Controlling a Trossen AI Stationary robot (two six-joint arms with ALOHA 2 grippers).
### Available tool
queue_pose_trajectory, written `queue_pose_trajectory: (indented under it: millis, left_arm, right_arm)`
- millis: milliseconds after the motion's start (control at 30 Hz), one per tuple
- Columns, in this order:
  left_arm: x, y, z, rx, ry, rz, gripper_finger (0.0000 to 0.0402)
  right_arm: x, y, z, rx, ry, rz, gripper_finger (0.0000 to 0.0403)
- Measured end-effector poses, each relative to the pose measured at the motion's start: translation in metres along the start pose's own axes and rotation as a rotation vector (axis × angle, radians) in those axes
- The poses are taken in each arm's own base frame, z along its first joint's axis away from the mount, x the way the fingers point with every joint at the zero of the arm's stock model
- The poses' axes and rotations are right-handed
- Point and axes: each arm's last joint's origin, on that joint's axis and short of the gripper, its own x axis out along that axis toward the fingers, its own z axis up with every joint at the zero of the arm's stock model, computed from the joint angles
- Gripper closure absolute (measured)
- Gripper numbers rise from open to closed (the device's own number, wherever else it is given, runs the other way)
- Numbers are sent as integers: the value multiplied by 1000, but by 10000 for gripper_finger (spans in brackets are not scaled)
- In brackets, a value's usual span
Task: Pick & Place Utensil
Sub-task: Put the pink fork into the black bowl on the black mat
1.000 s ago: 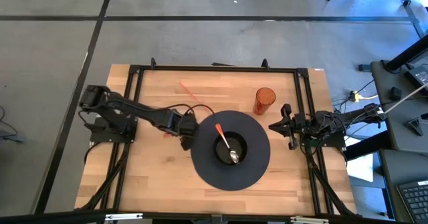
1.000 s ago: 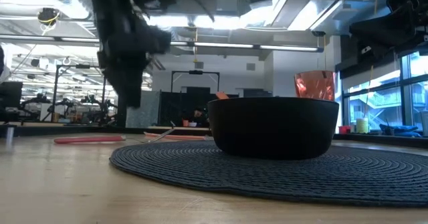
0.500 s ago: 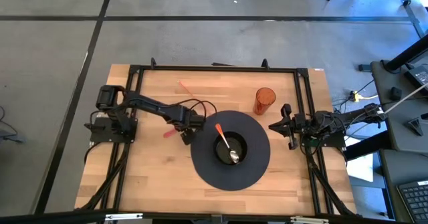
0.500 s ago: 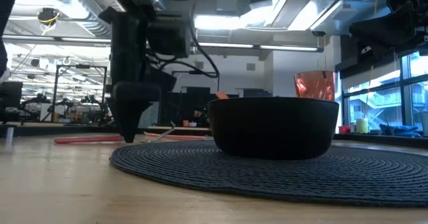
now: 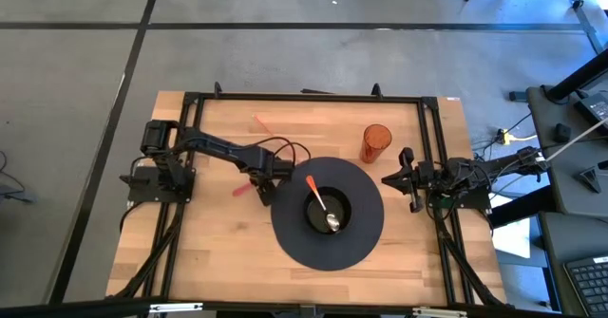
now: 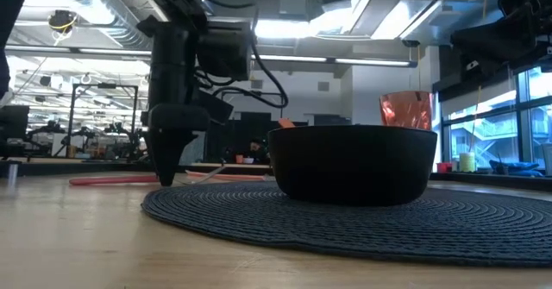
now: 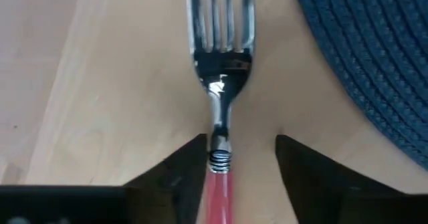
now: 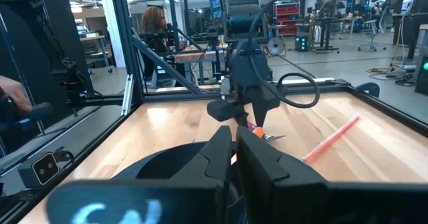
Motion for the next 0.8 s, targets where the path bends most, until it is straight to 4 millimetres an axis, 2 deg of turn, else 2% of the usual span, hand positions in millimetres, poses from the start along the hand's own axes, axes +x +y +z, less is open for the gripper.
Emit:
queue_pose_trajectory:
  millis: [300, 533, 667, 800]
  left_arm:
    - [-1, -9, -4, 37, -29, 14, 379]
    - [-8, -22, -10, 86, -64, 95, 384]
    - [-26, -31, -13, 137, -88, 151, 385]
    - [-53, -39, -17, 178, -117, 244, 385]
  right_arm:
    - [0, 0, 0, -1, 0, 0, 377]
    - [0, 0, 0, -4, 0, 0, 377]
    - [0, 0, 0, -4, 0, -1, 377]
    - [0, 0, 0, 0, 0, -1, 377]
